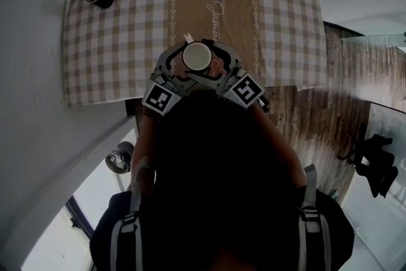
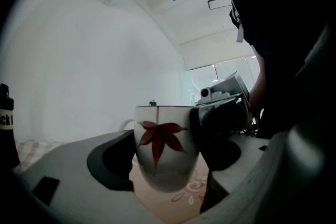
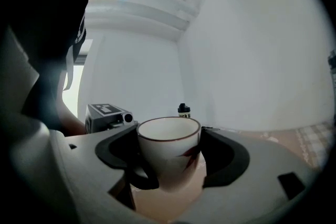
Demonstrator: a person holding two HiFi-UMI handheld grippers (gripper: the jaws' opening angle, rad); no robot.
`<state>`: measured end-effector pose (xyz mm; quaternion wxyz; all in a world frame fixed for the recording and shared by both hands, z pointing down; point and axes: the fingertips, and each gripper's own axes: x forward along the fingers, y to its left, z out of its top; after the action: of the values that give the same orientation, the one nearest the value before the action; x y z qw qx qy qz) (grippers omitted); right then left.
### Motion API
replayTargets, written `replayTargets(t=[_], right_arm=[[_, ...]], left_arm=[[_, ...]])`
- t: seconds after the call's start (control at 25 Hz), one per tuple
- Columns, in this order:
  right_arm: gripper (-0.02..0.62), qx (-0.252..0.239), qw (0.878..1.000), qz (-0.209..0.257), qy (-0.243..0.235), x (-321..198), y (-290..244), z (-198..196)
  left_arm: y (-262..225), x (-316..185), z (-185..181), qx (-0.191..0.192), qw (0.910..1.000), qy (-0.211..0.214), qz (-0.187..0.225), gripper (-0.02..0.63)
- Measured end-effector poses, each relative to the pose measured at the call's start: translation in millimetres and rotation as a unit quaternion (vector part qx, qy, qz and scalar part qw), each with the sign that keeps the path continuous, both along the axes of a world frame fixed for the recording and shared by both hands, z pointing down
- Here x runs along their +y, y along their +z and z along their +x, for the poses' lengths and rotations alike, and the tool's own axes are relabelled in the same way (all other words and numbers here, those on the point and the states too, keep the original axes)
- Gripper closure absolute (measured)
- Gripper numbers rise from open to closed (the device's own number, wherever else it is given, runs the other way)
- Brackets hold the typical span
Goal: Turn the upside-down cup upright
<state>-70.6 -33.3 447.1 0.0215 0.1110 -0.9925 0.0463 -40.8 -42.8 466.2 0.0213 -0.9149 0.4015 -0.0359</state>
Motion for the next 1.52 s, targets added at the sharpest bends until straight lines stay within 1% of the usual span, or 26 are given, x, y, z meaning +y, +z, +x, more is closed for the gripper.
replayTargets(t=[0.12,0.24,0.36,0.52,0.64,0.76,0.84,0.92,0.96,1.04,1.12,1.16,1.24,1.32,1.36,1.4,1.44,1.48,1.52], right_arm=[[0.210,-0.006,1.000,0.006,0.007,-0.7,-2.8,3.3],[0.213,-0.019,1.000,-0.005,0.015,-1.1,-4.7,6.5],[0.215,-0.029,0.999,-0.019,0.014,-0.9,-2.7,8.0],[0.215,-0.030,0.999,-0.020,0.017,0.1,-0.6,9.2],[0.215,-0.026,0.999,-0.028,0.018,0.5,4.0,9.9],[0.215,-0.034,0.998,-0.044,0.015,0.2,3.6,10.9],[0.215,-0.053,0.995,-0.078,0.010,0.0,3.5,13.5],[0.216,-0.075,0.991,-0.108,0.007,-1.7,4.1,17.7],[0.216,-0.079,0.990,-0.113,0.008,-2.6,5.2,20.0],[0.216,-0.075,0.991,-0.110,0.013,-3.8,8.1,24.0],[0.218,-0.067,0.993,-0.098,0.018,-5.5,10.7,27.1],[0.217,-0.066,0.993,-0.094,0.021,-7.0,10.9,28.5],[0.218,-0.067,0.994,-0.086,0.027,-9.9,8.8,32.0],[0.218,-0.065,0.994,-0.081,0.033,-11.8,8.4,37.3],[0.218,-0.064,0.994,-0.079,0.037,-13.5,8.8,39.5],[0.218,-0.064,0.994,-0.077,0.041,-15.6,9.0,41.0],[0.218,-0.065,0.994,-0.075,0.044,-17.4,8.9,42.2],[0.218,-0.064,0.994,-0.070,0.046,-18.5,8.6,43.5],[0.218,-0.060,0.995,-0.061,0.047,-18.5,8.6,45.0]], left_arm=[[-1.8,-0.7,3.3,-0.010,0.9999,0.007,0.006,0.215],[-2.4,0.1,5.5,-0.021,0.9997,0.015,0.006,0.213],[-1.1,0.8,6.4,-0.017,0.9997,0.015,-0.001,0.213],[1.3,1.9,8.0,-0.005,0.9998,0.019,-0.006,0.212],[6.5,2.6,8.2,-0.009,0.9996,0.022,-0.017,0.212],[4.9,2.7,9.4,-0.010,0.9995,0.025,-0.016,0.212],[1.8,4.9,10.3,0.001,0.9994,0.033,-0.015,0.212],[0.8,8.3,9.5,0.015,0.9987,0.043,-0.023,0.212],[1.6,9.9,8.7,0.018,0.9983,0.047,-0.029,0.213],[4.1,12.5,7.6,0.026,0.9973,0.055,-0.042,0.218],[9.5,14.8,5.4,0.047,0.9942,0.067,-0.070,0.222],[13.4,15.8,3.2,0.065,0.9911,0.074,-0.090,0.222],[18.6,17.5,-2.2,0.112,0.9815,0.087,-0.129,0.222],[19.4,17.5,-9.4,0.176,0.9668,0.088,-0.163,0.221],[19.6,15.4,-15.8,0.214,0.9569,0.081,-0.179,0.221],[20.3,11.5,-24.5,0.255,0.9444,0.069,-0.195,0.222],[22.8,6.7,-33.7,0.296,0.9287,0.054,-0.216,0.221],[27.3,1.8,-41.1,0.335,0.9093,0.040,-0.244,0.221],[32.6,-2.1,-45.0,0.369,0.8870,0.032,-0.276,0.193]])
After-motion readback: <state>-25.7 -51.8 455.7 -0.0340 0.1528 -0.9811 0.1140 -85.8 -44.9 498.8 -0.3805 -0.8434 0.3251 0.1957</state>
